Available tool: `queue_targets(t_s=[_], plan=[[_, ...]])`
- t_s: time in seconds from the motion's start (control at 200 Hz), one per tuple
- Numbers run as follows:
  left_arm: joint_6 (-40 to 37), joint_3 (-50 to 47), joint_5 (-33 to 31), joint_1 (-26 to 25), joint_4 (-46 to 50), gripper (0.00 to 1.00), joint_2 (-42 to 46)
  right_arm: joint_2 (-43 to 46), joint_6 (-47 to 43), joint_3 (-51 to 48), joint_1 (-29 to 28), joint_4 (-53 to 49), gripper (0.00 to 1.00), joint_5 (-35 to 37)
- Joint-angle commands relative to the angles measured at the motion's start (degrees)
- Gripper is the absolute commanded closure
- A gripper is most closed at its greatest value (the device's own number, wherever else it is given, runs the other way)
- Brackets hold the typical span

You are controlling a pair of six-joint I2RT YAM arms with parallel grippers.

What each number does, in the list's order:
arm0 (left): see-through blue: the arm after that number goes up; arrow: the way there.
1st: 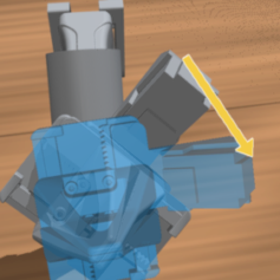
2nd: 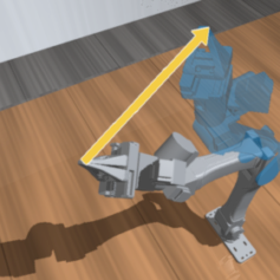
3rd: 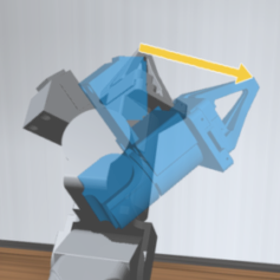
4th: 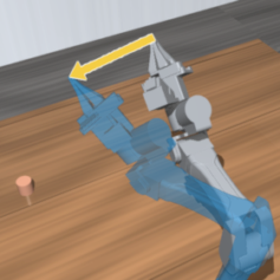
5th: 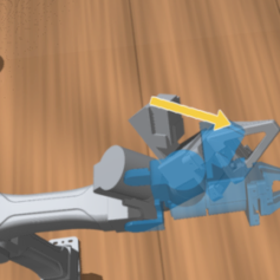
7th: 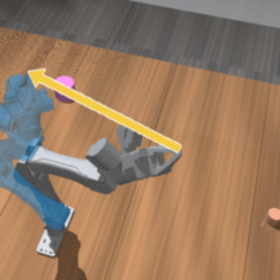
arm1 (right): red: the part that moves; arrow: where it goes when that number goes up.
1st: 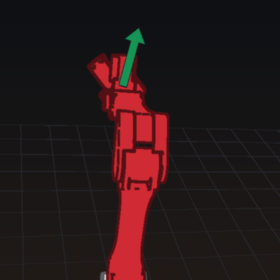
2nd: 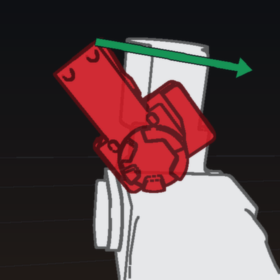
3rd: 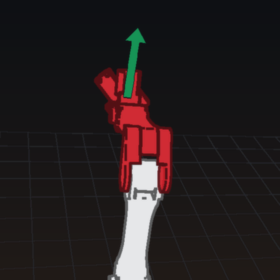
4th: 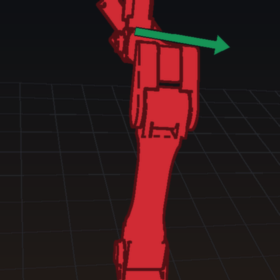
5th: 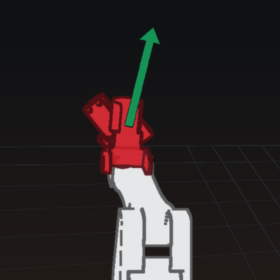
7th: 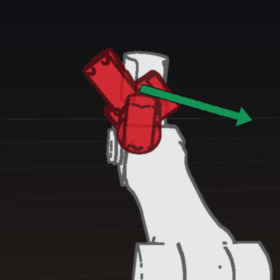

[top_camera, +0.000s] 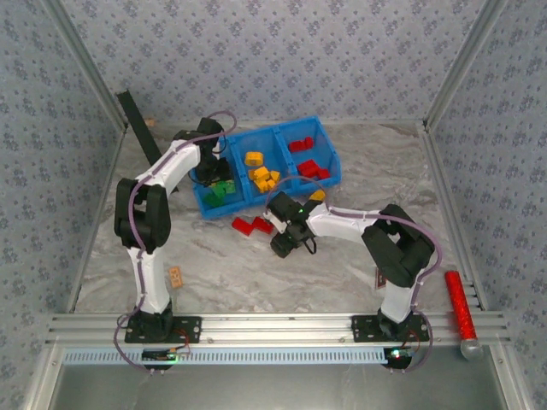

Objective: Sort the legos into containers by color
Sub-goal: Pick up the lego from the center of the table.

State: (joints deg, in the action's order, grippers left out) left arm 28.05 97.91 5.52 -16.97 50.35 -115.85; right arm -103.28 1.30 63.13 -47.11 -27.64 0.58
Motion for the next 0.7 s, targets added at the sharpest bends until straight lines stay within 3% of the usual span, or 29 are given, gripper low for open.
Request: queue_targets(t_s=[0.0, 0.145, 0.33, 0.51, 0.695], plan=[[-0.1, 1.2, -0.7, 0.1, 1.1, 0.49, 0.6, -1.0, -0.8, 0.2, 0.6, 0.1, 0.46, -1.0], [0.1, 0.9, -0.8, 0.1, 1.4, 0.45, 1.6, -0.1, -1.6, -0.8, 1.2, -0.6, 0.59, -1.3], [0.3, 2.5, -0.6, 0.1, 2.3, 0.44, 3.8, 5.1, -1.6, -2.0, 3.8, -2.9, 0.64, -1.4], [-0.6, 5.1, -2.6, -1.5, 4.4, 0.43, 7.7, 11.3, -1.2, 0.1, 11.1, -5.3, 0.66, -2.0], [-4.5, 6.0, -7.1, -6.8, 6.3, 0.43, 10.1, 10.0, -3.7, 10.6, 19.1, -4.6, 0.67, -2.5]])
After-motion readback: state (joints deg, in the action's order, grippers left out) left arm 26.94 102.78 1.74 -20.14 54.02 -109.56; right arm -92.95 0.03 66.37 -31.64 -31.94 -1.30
